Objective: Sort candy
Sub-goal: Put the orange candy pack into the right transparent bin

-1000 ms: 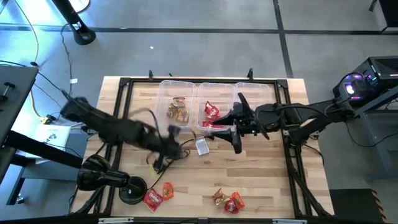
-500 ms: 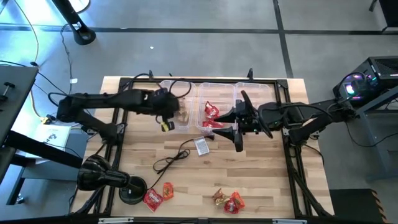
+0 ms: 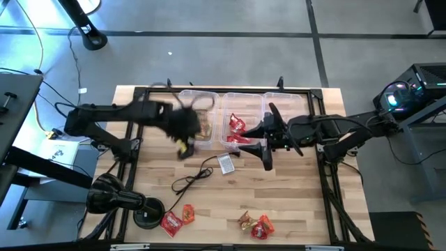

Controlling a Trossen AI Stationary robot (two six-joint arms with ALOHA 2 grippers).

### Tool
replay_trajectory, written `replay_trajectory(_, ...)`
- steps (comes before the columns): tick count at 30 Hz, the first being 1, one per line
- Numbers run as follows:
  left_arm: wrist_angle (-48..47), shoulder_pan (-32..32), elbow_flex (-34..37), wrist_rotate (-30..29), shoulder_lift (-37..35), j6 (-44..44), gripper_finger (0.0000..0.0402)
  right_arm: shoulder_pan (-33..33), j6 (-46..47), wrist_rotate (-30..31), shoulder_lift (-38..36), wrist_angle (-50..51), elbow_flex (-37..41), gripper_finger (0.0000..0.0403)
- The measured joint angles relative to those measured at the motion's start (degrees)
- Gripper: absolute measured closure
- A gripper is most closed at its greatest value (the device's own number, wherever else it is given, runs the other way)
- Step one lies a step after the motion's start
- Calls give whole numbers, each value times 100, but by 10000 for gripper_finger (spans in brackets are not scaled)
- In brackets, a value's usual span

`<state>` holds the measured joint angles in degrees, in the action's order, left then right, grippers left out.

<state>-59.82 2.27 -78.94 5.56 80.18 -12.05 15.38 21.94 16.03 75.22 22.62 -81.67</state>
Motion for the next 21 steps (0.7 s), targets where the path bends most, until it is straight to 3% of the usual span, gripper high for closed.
replay_trajectory(2,-140,-564,81,225,-7,-372,134,0,2,0,0,138,0,188)
replay_trajectory(6,99,-1912,464,131,10,-959,121,0,7,4,0,446,0,188)
replay_trajectory(12,1600,-3620,1430,-1036,127,-1174,119,0,7,4,2,590,0,188)
replay_trajectory(16,2648,-4012,1942,-1193,552,-1136,119,0,8,7,2,613,0,188)
replay_trajectory(21,2944,-3999,2120,-1166,1406,-1058,119,0,96,8,2,640,0,188)
